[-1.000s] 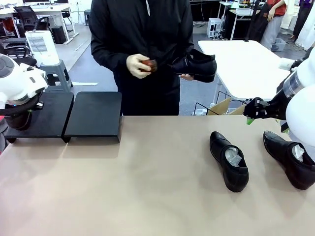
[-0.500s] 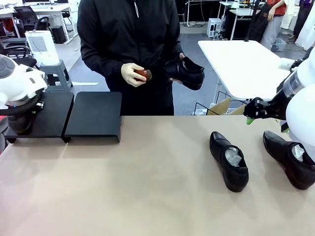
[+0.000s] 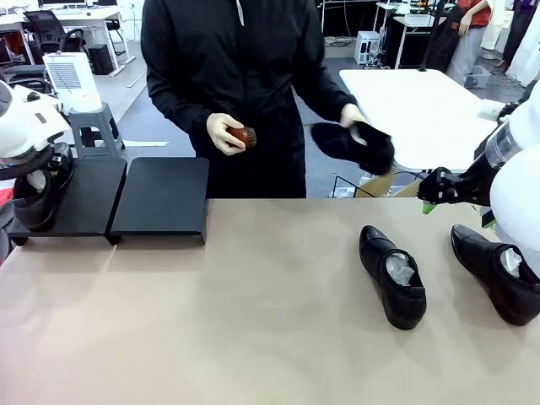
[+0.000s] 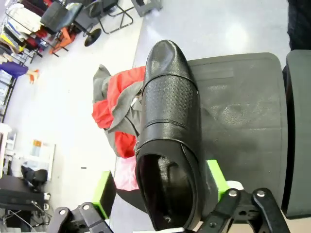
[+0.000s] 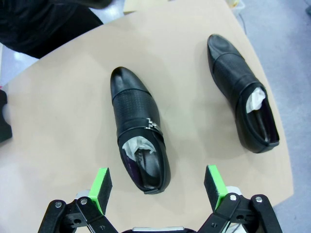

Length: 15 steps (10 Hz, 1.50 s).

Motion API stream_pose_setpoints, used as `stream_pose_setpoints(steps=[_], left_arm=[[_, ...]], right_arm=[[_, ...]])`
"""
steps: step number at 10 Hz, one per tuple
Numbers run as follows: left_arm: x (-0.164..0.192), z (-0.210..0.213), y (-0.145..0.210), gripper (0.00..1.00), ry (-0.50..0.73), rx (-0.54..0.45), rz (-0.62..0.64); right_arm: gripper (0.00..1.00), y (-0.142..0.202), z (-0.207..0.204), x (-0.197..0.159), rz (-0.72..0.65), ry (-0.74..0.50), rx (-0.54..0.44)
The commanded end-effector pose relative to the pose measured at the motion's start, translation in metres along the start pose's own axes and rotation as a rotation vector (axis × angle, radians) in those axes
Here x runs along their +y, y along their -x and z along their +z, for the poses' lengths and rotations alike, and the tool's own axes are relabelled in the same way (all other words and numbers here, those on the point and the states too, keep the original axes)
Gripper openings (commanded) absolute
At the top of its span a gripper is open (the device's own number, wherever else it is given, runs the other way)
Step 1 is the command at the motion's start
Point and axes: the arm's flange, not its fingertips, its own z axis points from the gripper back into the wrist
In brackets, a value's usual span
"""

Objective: Organize the shoes by placing them on the stand.
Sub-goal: Pick up one Shoe and place it in the middle of the table.

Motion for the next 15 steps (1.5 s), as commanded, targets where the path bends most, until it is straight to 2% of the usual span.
stream_pose_setpoints(steps=[1,6,7,8,9,10,11,13,15], left_arm=[[-0.005,-0.019,0.004,1.00,0.020,0.029,-0.017],[-0.008,-0.021,0.010,1.00,0.026,0.041,-0.006],[-0.015,0.015,0.008,1.00,0.126,0.024,-0.017],[-0.014,0.045,0.008,1.00,0.143,0.058,-0.017],[-0.011,0.067,0.013,1.00,0.185,0.075,0.006],[-0.008,0.075,0.018,1.00,0.204,0.083,0.029],[-0.006,0.073,0.021,1.00,0.223,0.119,0.029],[0.003,0.083,0.026,1.00,0.236,0.233,0.011],[0.008,0.101,0.036,1.00,0.273,0.283,0.017]], right_arm=[[1.00,-0.002,-0.001,0.001,-0.007,-0.016,-0.007],[1.00,-0.002,-0.001,0.001,-0.007,-0.016,-0.007],[1.00,0.000,0.000,0.000,0.000,0.000,0.000],[1.00,0.022,0.028,-0.012,0.022,0.016,-0.031],[1.00,0.054,0.055,-0.018,0.071,0.003,0.009],[1.00,0.088,0.078,-0.023,0.178,-0.080,0.128],[1.00,0.116,0.090,-0.020,0.242,-0.150,0.162],[1.00,0.143,0.096,-0.006,0.341,-0.146,0.278],[1.00,0.150,0.093,0.002,0.372,-0.071,0.331]])
